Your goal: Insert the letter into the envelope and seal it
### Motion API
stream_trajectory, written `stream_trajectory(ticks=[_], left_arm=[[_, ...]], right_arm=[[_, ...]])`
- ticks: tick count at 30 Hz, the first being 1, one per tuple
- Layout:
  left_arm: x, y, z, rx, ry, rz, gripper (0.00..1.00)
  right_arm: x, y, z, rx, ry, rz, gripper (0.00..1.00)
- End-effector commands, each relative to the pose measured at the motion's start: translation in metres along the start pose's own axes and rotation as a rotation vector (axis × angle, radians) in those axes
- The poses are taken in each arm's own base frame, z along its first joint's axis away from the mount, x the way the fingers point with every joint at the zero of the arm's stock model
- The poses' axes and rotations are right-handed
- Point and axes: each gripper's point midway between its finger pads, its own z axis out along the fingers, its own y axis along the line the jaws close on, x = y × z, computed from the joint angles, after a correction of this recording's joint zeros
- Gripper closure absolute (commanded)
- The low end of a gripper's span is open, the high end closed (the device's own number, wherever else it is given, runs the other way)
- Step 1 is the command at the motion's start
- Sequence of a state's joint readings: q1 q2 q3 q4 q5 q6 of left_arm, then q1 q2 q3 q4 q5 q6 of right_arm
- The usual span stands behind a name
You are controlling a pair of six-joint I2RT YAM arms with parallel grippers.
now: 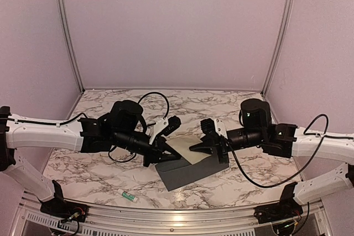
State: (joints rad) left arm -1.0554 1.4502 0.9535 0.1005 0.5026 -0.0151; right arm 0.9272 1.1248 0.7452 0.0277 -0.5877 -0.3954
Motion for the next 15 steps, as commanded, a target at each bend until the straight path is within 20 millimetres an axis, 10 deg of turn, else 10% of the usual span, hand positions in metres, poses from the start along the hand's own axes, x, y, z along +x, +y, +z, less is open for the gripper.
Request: stream_trajectory(ticks=[1, 15], left_arm=[[-0.002, -0.006, 0.007, 0.039, 0.019, 0.006, 1.0], [-0.003, -0.01, -0.002, 0.03, 0.03, 0.032, 1.0]], right_arm=[[-0.008, 0.005, 0.003, -0.069, 0.036, -0.043, 1.0], [0.023, -0.002, 0.009, -0.028, 0.151, -0.01, 1.0]])
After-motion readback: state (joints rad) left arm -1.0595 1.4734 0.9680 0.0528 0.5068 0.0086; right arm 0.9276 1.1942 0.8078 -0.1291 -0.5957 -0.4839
